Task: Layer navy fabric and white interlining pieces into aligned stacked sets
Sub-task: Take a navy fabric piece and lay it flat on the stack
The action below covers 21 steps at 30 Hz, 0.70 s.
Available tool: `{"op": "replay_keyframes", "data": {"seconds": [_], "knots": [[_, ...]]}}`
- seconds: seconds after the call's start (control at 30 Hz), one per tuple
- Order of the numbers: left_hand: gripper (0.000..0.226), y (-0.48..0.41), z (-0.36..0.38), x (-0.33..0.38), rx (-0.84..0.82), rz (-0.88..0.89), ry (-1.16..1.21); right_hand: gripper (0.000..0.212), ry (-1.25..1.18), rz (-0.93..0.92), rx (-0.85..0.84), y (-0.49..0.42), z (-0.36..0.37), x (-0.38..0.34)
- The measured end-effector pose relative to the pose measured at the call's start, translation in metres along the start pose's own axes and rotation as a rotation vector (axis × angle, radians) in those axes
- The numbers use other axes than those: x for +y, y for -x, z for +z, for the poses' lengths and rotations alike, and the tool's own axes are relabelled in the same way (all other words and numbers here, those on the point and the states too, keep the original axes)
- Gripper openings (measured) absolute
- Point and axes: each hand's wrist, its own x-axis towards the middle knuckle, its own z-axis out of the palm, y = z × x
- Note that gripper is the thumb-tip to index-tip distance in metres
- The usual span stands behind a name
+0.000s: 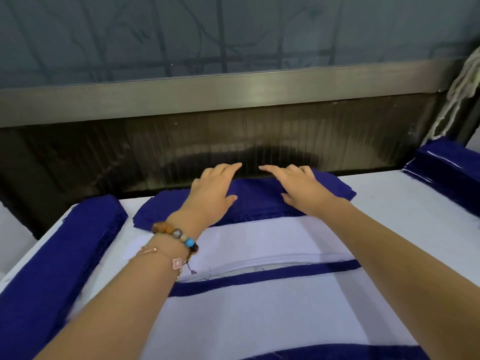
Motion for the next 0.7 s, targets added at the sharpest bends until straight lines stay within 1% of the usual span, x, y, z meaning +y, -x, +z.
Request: {"op": "replay_keyframes", "data": {"seconds": [0.03, 0.1, 0.17, 0.23, 0.37, 0.43, 0.5, 0.53, 0.63, 0.7], "knots": [[0.070, -0.005, 0.007, 0.007, 0.017, 0.047, -0.056, 0.068, 0.031, 0.004, 0.000, -0.001, 0.000, 0.000], [0.057, -0.016, 0.020, 0.017, 0.019, 0.118, -0.103, 0.052, 0.097, 0.001, -0.002, -0.001, -0.002, 0.004], [0.040, -0.025, 0.026, 0.020, -0.045, 0.110, -0.111, 0.041, 0.195, -0.004, -0.013, 0.002, -0.006, 0.011], [0.030, -0.031, 0.025, 0.016, -0.103, 0.068, -0.123, 0.036, 0.263, 0.027, -0.029, 0.005, -0.013, 0.020], [0.032, -0.035, 0.018, -0.006, -0.075, -0.018, -0.057, 0.037, 0.319, 0.178, -0.062, 0.014, -0.026, 0.043], [0.033, -0.034, 0.013, -0.018, -0.111, -0.069, -0.079, 0.028, 0.308, 0.291, -0.066, 0.020, -0.030, 0.055], [0.027, -0.030, 0.008, -0.033, -0.156, -0.113, -0.164, 0.013, 0.231, 0.410, -0.055, 0.026, -0.032, 0.068], [0.024, -0.026, 0.005, -0.040, -0.168, -0.137, -0.203, 0.010, 0.161, 0.461, -0.047, 0.030, -0.032, 0.073], [0.020, -0.015, -0.004, -0.062, -0.160, -0.216, -0.279, 0.021, -0.083, 0.565, 0.007, 0.041, -0.029, 0.082], [0.019, -0.006, -0.012, -0.075, -0.136, -0.280, -0.302, 0.021, -0.256, 0.604, 0.092, 0.048, -0.031, 0.082]]}}
